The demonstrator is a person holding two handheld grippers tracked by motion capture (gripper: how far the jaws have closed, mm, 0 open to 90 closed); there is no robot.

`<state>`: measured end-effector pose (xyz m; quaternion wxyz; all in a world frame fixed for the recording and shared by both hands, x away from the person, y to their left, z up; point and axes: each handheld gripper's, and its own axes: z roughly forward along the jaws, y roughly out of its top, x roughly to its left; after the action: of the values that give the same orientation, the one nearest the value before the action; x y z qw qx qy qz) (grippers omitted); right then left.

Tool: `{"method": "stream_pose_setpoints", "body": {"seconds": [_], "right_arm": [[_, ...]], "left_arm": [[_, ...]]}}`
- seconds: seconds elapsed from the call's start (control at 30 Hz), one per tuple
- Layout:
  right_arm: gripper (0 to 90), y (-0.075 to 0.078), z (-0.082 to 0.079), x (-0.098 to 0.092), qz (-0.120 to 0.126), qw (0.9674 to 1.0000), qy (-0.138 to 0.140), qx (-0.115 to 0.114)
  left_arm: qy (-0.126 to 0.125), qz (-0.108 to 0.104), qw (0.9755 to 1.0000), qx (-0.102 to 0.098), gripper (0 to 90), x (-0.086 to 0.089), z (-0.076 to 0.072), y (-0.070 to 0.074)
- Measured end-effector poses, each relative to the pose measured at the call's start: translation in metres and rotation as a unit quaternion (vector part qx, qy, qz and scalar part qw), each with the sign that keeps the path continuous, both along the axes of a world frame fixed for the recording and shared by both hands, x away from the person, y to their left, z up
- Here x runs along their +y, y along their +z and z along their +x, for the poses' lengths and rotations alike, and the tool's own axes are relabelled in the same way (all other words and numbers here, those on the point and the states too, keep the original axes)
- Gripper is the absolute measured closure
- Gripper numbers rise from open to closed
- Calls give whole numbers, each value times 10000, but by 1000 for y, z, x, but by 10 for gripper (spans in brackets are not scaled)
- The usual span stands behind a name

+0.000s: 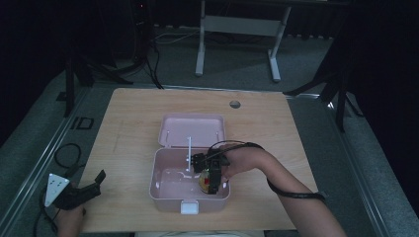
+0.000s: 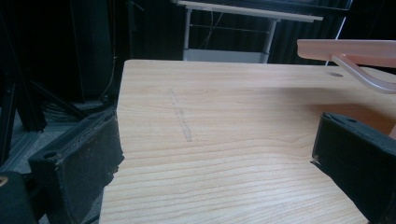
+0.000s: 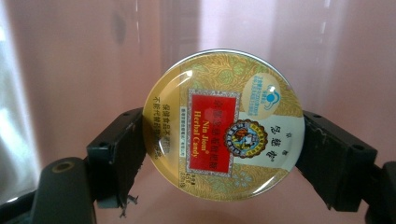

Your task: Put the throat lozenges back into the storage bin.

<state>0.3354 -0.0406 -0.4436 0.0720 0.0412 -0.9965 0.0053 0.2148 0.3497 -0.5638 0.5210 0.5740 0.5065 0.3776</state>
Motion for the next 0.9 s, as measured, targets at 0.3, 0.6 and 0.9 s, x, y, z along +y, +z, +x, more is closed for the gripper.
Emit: {"method": "stream_pose_setpoints", "body": {"seconds": [0.3,0.6,0.9], "right_arm": [[205,-25,-3,2,-131,9999,101,-33],[204,-44,-4,6,-389,9991,75,-141],[203,-49,-4,6,-401,9990,12,-193]], "left_arm": [[-14,-2,10000,-2,20,0,0,0],[-24,-14,10000,3,20,0,0,0],[-127,-43,9999,45,20,0,1,0]]}}
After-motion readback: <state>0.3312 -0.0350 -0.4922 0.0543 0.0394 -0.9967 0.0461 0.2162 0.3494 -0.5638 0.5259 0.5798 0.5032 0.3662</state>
